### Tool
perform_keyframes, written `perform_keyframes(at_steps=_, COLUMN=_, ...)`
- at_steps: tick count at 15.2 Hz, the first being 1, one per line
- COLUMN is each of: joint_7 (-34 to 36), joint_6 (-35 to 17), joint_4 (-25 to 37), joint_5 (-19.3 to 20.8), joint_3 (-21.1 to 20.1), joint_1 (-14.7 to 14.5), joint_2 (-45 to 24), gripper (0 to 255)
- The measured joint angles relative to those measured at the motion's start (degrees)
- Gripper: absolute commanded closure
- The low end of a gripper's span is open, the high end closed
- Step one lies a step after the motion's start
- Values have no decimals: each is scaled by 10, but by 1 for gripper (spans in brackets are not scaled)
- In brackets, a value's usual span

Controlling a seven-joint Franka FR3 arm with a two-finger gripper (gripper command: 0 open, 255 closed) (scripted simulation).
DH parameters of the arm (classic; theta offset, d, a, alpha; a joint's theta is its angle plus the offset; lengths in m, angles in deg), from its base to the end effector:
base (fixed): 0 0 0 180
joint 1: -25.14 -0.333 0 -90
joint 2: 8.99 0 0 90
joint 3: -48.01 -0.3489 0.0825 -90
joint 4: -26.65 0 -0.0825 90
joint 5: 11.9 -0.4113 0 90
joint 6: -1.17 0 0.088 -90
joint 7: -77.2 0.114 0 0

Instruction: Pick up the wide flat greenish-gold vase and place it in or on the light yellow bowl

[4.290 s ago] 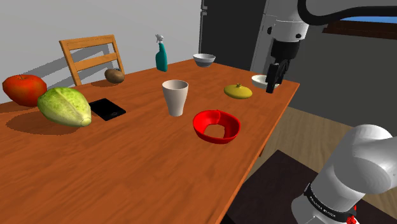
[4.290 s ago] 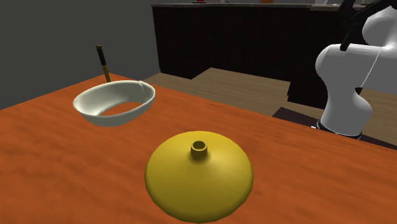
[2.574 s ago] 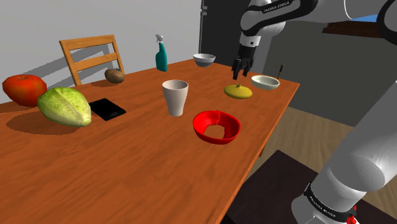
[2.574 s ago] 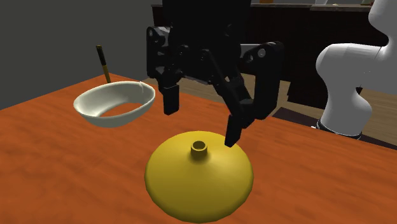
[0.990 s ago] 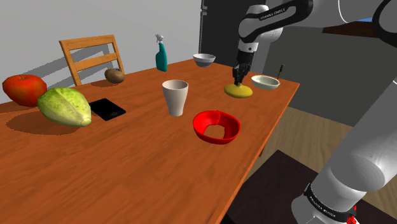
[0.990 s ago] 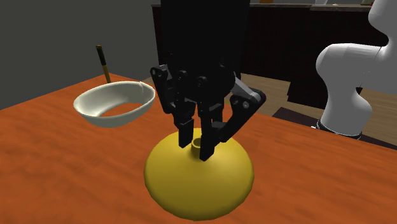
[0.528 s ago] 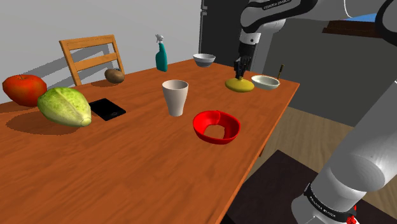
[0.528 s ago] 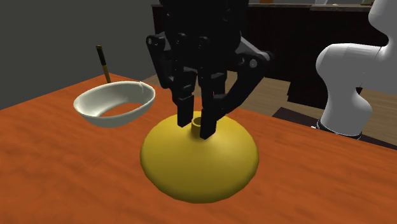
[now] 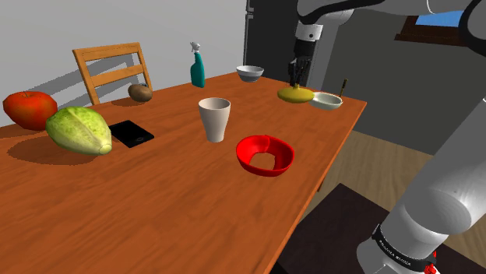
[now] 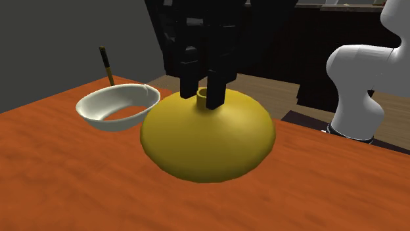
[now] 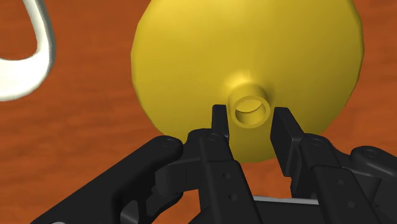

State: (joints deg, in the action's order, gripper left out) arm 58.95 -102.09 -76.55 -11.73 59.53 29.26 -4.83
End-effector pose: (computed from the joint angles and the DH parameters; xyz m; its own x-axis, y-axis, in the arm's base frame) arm 0.5504 -0.1580 0.5957 0.9963 0.0464 0.0721 0.0457 -0.9989 0.0116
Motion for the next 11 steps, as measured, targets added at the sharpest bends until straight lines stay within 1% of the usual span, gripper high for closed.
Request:
perform_keyframes(at_steps=6, joint_7=-1, joint_6=45, joint_4=50, joint_5=-1, joint_3=0, joint_1=0, joint_2=-5, gripper=255)
perform_keyframes(at_steps=9, joint_7=-31, joint_6=69, joint_4=92, joint_5=-7, joint_3=16, joint_1=14, joint_2=-24, gripper=255)
perform_keyframes(at_steps=10, joint_7=-43, joint_6=67, joint_4=92, joint_5=-8, joint_3=23, joint_1=20, joint_2=-26, gripper=255)
perform_keyframes(at_steps=11, joint_7=-55, joint_6=74, joint_4=107, joint_5=-11, joint_3=29, joint_1=26, joint_2=-34, gripper=255)
